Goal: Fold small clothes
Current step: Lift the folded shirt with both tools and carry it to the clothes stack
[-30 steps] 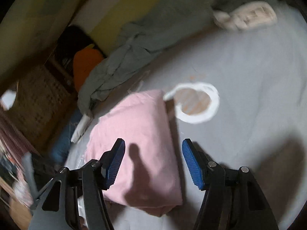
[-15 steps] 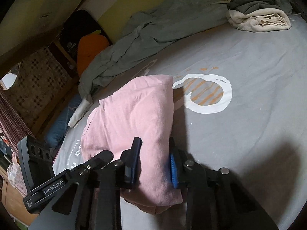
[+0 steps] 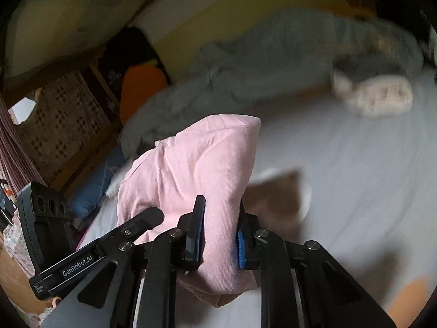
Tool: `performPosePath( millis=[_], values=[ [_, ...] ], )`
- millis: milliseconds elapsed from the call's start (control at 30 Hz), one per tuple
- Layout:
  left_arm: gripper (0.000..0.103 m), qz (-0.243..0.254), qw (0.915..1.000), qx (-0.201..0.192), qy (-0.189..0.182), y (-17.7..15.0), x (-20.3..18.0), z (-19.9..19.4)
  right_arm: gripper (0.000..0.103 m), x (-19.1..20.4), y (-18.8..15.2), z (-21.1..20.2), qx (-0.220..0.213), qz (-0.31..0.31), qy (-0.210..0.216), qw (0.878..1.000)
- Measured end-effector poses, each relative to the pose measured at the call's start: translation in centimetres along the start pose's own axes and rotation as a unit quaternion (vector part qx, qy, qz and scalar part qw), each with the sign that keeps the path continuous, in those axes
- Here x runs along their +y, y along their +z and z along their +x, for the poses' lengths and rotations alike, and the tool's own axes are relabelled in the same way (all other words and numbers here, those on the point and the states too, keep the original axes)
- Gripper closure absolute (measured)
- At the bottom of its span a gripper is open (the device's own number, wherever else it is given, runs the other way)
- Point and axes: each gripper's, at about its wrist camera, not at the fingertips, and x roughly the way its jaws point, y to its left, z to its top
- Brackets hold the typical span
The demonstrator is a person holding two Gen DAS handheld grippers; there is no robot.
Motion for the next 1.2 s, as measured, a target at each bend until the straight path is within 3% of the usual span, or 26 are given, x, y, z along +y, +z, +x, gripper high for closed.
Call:
performPosePath(
  millis=[133, 233, 333, 400, 500, 600, 733, 800, 933, 967, 1000, 1033, 1067, 1100, 1167, 1200],
  values=[
    [0.084, 0.055, 0.9973, -0.032, -0.037, 6.5, -6.5, 3.6, 0.084, -3.3, 8.8, -3.8, -0.056, -0.02, -0.02, 0.998],
    [0.084, 0.072, 0.9945, -0.036, -0.067, 11.1, -11.2, 9.4, 0.084, -7.4, 14.7, -5.3, -0.092, -0.03, -0.056, 0.994],
    [0.084, 0.124, 0.9879, -0.048, -0.08, 14.5, -15.9, 15.8, 0.084, -12.7, 19.3, -5.1, -0.113, -0.007, -0.078, 0.991],
    [0.084, 0.129, 0.9874, -0.03, -0.086, 16.1, -17.6, 20.7, 0.084, -16.1, 21.8, -4.5, -0.124, 0.004, -0.095, 0.988],
    [0.084, 0.12, 0.9891, 0.004, -0.086, 17.0, -18.0, 26.0, 0.084, -20.6, 23.6, -2.3, -0.116, 0.02, -0.109, 0.987],
    [0.084, 0.148, 0.9863, 0.02, -0.071, 16.4, -18.2, 30.5, 0.083, -24.0, 23.4, 0.0, -0.11, 0.029, -0.122, 0.986],
    [0.084, 0.131, 0.9881, 0.054, -0.059, 14.2, -16.8, 35.4, 0.083, -28.2, 22.6, 3.4, -0.084, 0.049, -0.137, 0.986],
    [0.08, 0.153, 0.9853, 0.063, -0.044, 12.6, -16.1, 37.0, 0.079, -29.4, 21.7, 4.6, -0.07, 0.047, -0.151, 0.985],
    [0.065, 0.176, 0.9821, 0.049, -0.044, 12.3, -15.3, 36.5, 0.074, -29.1, 21.2, 4.4, -0.077, 0.032, -0.158, 0.984],
    [0.059, 0.18, 0.9822, 0.038, -0.037, 12.4, -15.6, 36.0, 0.067, -28.7, 21.2, 4.0, -0.083, 0.03, -0.163, 0.983],
    [0.042, 0.186, 0.9821, 0.018, -0.022, 12.5, -15.8, 34.9, 0.056, -28.2, 21.2, 3.5, -0.092, 0.026, -0.173, 0.98],
    [0.031, 0.194, 0.9809, -0.005, -0.009, 12.9, -16.3, 34.0, 0.047, -27.5, 21.2, 2.7, -0.107, 0.018, -0.183, 0.977],
    [0.014, 0.202, 0.979, -0.028, 0.0, 12.9, -16.5, 32.7, 0.026, -26.3, 21.2, 1.3, -0.13, 0.006, -0.191, 0.973],
    [0.005, 0.21, 0.976, -0.055, 0.01, 13.0, -16.8, 31.1, 0.014, -25.2, 21.1, 0.1, -0.15, -0.006, -0.198, 0.969],
    [0.0, 0.226, 0.9666, -0.118, 0.026, 13.0, -17.5, 27.3, 0.011, -22.4, 20.7, -2.6, -0.197, -0.041, -0.212, 0.956],
    [0.0, 0.236, 0.9591, -0.151, 0.042, 12.7, -17.9, 25.2, 0.003, -20.9, 20.4, -3.9, -0.213, -0.06, -0.219, 0.95]
  ],
)
